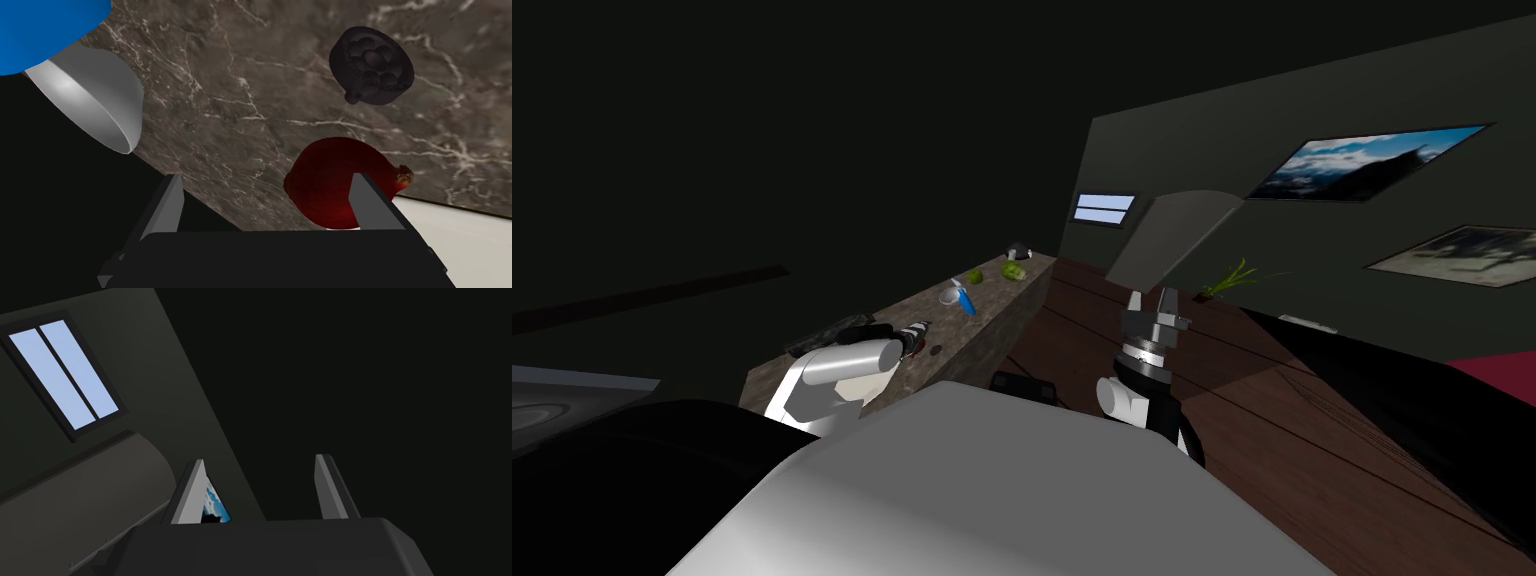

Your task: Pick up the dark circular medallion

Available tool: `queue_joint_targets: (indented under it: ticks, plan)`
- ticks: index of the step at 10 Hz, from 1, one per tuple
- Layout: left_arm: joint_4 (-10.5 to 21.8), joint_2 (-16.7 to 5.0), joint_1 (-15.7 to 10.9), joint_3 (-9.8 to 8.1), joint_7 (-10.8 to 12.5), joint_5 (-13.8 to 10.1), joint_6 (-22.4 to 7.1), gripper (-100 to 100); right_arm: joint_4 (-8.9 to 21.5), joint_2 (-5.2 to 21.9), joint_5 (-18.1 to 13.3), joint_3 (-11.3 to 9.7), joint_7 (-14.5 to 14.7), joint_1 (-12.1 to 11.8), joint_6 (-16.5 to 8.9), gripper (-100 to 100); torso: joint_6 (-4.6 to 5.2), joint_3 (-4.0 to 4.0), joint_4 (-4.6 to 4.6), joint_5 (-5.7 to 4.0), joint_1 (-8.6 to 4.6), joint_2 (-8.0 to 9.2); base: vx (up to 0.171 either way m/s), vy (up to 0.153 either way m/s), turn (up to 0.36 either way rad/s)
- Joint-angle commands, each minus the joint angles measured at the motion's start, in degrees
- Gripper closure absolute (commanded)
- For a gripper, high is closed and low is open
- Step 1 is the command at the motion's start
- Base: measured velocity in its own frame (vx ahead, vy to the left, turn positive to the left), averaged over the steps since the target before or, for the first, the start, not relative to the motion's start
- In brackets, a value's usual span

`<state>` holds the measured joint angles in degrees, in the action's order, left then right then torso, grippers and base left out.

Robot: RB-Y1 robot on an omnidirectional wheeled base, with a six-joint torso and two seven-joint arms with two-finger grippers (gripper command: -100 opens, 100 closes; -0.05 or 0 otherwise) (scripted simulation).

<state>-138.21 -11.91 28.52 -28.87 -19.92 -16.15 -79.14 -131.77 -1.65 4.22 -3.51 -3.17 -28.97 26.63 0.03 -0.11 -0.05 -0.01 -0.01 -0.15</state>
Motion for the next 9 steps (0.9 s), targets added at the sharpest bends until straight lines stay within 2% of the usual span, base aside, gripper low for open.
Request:
queue_joint_targets:
  ticks: [1, 9]
  plan:
    - [0.52, -0.05, -0.43, -0.82, -0.53, -0.98, -2.86, -100, 0.0, 0.0, 0.0, 0.0, 0.0, 0.0, 0.0, 0, 0.0, 0.0, 0.0, 0.0, 0.0, 0.0, 0.051, -0.012, 0.103]
    - [2.11, 0.04, -1.77, -2.7, -2.0, -3.47, -14.59, -100, 0.0, 0.0, 0.0, 0.0, 0.0, 0.0, 0.0, 0, 0.0, -0.01, 0.0, -0.01, -0.04, -0.02, 0.057, -0.03, 0.072]
